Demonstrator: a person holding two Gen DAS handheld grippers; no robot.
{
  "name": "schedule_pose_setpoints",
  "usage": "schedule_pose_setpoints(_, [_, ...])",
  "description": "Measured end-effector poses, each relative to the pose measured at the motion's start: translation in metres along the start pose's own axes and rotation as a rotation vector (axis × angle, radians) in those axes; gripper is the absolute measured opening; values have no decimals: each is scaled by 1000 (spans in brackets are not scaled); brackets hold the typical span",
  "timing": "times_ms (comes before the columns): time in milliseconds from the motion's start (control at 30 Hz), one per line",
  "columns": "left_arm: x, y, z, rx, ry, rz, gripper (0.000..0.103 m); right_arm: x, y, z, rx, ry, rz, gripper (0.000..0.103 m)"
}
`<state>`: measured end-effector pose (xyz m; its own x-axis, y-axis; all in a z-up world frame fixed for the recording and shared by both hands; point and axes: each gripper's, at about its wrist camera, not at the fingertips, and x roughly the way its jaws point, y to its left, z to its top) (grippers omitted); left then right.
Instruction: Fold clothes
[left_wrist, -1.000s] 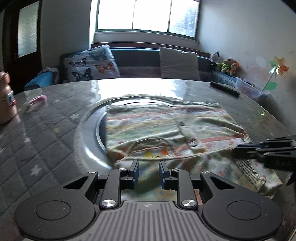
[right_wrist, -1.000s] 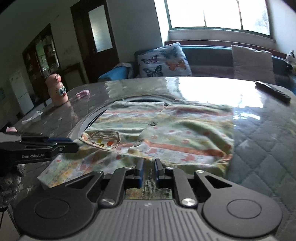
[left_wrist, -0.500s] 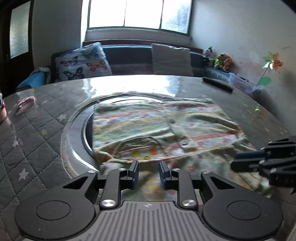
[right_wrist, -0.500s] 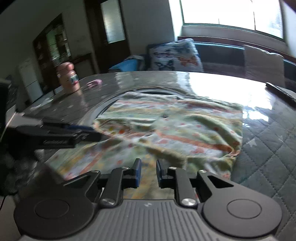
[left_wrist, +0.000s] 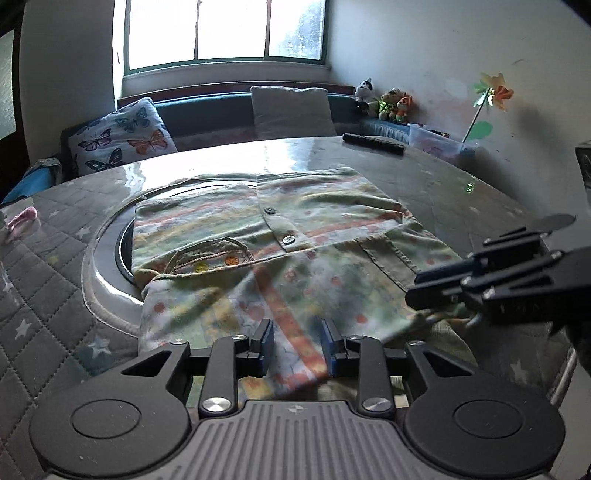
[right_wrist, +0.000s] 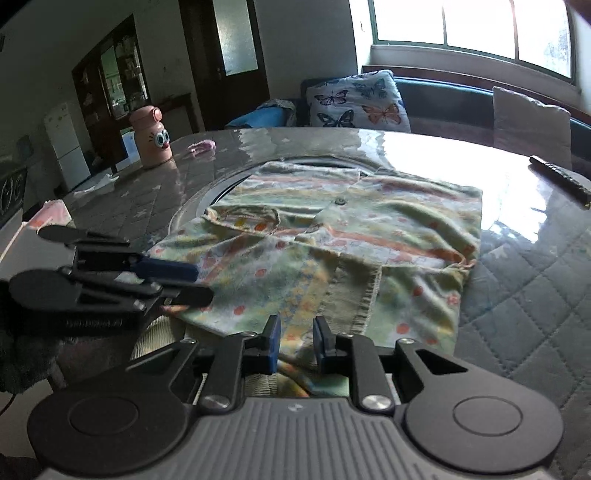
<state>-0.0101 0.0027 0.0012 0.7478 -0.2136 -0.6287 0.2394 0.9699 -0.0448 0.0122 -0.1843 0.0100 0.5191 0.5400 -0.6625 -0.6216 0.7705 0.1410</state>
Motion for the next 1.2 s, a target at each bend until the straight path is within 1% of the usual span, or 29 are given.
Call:
schedule_pose_setpoints(167, [-7,4,-3,-13,-3,6,33,1,-7,-7,23,9,-11,19])
schedule_pose_setpoints(300, [-18,16,-7,-44,-12,37,34,-3,-8,-7,26,-12,-9,28])
schedule_pose_setpoints(433, [-23,33,-15,-94,2,75,33,-1,-10,-9,32,-11,-11,28])
schedule_pose_setpoints(633, [-32,58,-24,-167,11,106,34,-2,-10,-8,35,-21,-15,30])
schedule_pose_setpoints(733, [-36,61,-26,-164,14,116,34,-1,-11,-9,36,-17,-17,30])
schedule_pose_setpoints(800, [-39,60,-27,-141,15,117,34,-3,-11,-9,35,-18,-20,31])
schedule_pose_setpoints(900, [-47,52,-28,-67,10,105,36,-2,-12,-10,35,-9,-22,31])
schedule_pose_setpoints(967, [-51,43,-30,-4,5,96,45,-1,-12,-11,30,-7,-22,32])
schedule_pose_setpoints(1033, [-54,31,-33,69,-1,86,49,-4,-11,-10,19,-7,-20,39])
schedule_pose_setpoints(1100, [-55,17,-37,156,-7,72,51,-6,-9,-9,4,-5,-21,39])
schedule_pose_setpoints(1167, [-55,3,-43,249,-15,55,55,-8,-7,-10,-22,2,-25,39])
schedule_pose_setpoints(1200, [-54,-4,-46,290,-21,47,55,-10,-6,-11,-33,5,-30,41])
